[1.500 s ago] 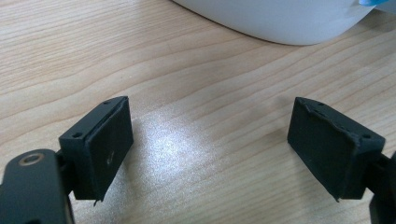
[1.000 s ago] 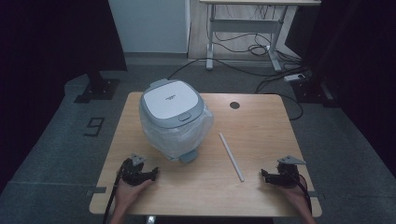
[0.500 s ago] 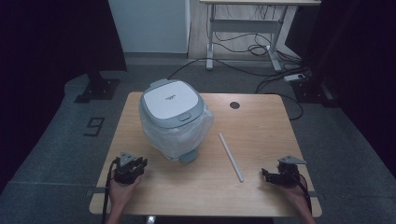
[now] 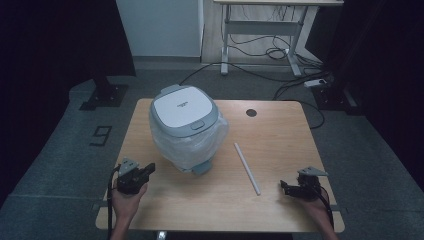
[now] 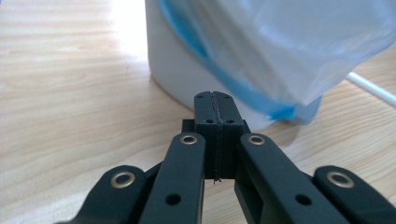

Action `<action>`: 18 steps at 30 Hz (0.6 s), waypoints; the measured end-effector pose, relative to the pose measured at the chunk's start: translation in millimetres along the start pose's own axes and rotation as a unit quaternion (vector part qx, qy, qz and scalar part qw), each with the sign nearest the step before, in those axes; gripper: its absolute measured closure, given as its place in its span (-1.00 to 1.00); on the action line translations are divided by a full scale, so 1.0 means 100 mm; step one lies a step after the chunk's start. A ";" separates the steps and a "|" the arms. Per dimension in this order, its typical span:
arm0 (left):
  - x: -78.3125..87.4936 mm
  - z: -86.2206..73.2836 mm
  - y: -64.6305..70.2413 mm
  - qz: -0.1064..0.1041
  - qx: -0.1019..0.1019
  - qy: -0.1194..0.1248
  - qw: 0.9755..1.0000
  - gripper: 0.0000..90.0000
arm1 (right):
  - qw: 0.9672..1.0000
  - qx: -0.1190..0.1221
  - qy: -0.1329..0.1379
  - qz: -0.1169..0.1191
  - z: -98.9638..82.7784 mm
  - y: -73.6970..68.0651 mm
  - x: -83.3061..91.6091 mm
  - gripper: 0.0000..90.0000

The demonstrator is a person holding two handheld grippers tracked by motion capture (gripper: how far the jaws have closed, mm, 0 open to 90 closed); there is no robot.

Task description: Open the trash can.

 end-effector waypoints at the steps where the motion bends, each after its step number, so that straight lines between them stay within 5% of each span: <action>1: 0.01 0.02 0.01 -0.002 -0.001 0.002 1.000 1.00 | 1.000 0.000 0.000 0.000 0.00 0.00 0.00 -0.70; 18: 0.24 0.37 0.09 -0.037 0.000 0.041 0.998 1.00 | 1.000 -0.002 0.001 -0.003 0.00 0.00 0.00 -0.68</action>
Point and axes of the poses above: each handheld gripper's, and its own axes: x roughly backward along the jaws, z roughly out of its top, y roughly to its right, the point moved 3 cm from there along -x, roughly forward along the jaws
